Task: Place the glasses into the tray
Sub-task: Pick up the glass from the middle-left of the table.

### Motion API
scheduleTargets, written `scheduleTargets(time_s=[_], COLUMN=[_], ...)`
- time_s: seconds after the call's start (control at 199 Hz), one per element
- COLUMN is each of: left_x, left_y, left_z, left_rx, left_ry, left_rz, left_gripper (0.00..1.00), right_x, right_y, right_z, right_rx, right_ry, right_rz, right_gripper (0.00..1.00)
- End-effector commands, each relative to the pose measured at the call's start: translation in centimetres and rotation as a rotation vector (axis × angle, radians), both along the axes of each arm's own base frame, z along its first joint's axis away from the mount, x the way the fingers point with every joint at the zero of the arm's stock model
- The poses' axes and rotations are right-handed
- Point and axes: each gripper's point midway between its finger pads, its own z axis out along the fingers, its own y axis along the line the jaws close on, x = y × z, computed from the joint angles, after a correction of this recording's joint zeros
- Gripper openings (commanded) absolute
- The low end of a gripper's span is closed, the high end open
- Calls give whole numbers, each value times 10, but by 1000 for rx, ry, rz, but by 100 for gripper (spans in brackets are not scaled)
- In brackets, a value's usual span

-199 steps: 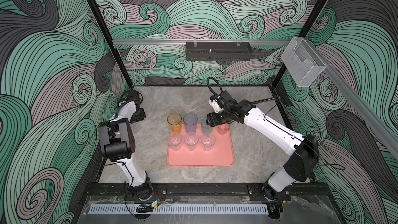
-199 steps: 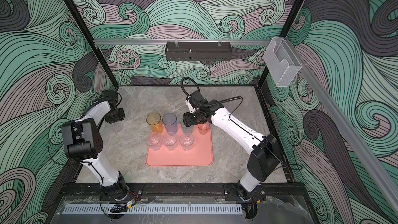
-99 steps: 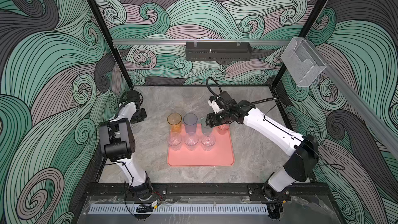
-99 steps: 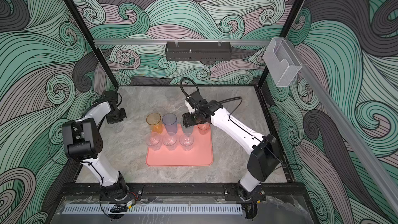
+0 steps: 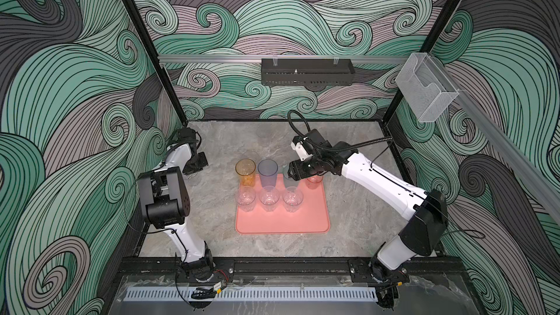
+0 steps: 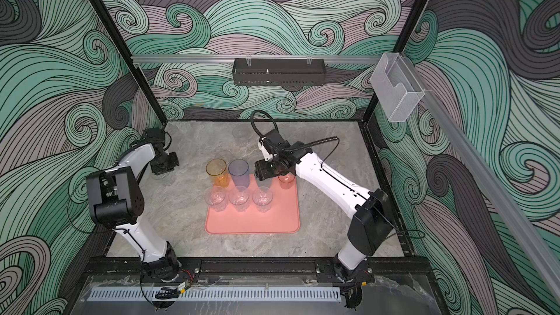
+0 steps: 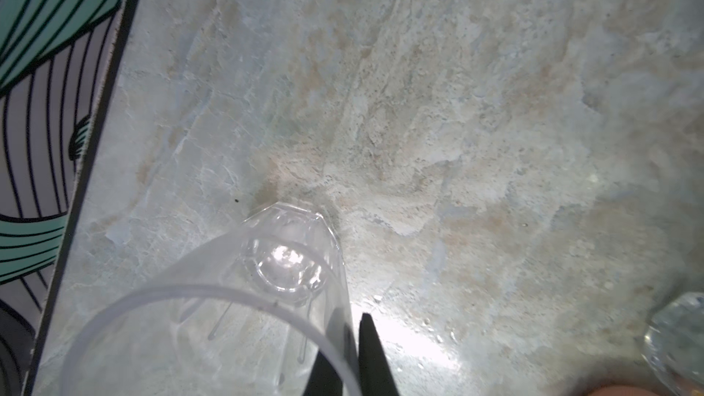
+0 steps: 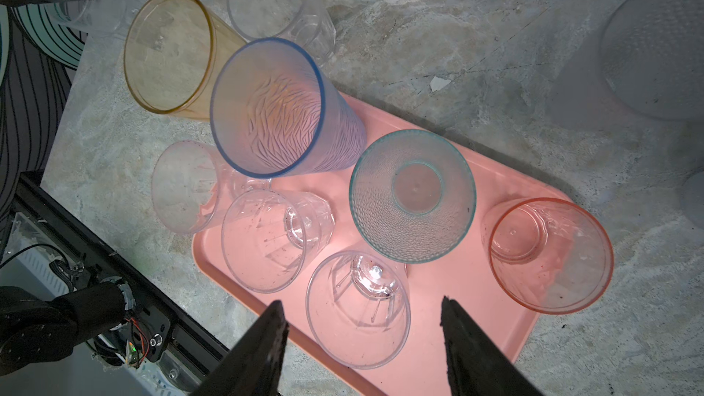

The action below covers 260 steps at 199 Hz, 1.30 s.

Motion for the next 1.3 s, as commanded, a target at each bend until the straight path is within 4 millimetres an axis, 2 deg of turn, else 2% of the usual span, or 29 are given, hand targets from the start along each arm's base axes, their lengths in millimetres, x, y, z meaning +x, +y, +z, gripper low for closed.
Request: scheduleTargets(time_s=[0.0,0.085,0.18,0.281,0.396,0.526,0.632,0.852,1.133,1.299], left_x=[-3,-8,-22,-37,-44,-47,-52,-59,-74,-71], left_y=[-19,-35,-54,-67,-79,-83,-83,-80,-84,-85], left_z=[27,33,30,25,23,13,8,29,7,9], left_rx=[-57,-111,-142,-139,-140,-137,-133,-98,-99,-92], left_ry=[-67,-86,-59,-24,-24,-5,34,24,87,71], left_rz=[-13,-38,-67,-92,-119,-123,-127,-154,-170,-173], left_gripper=[0,0,0,0,0,0,10,23,22,13], right_x=[-3,-3,-3,-4,-5,-7,-9,-12,-15,-15], right_y=[1,3,5,7,11,16,15,12,13,10], right_z=[-1,-1,-1,-3,-4,-4,-3,-8,-13,-12], right_rx=[-3,-2,-2,-3,-5,-6,-13,-31,-70,-87], right_ry=[8,9,9,13,16,14,10,13,13,1], right_rz=[1,5,9,11,19,30,34,36,48,38], right_gripper=[66,66,66,66,66,66,66,66,70,74])
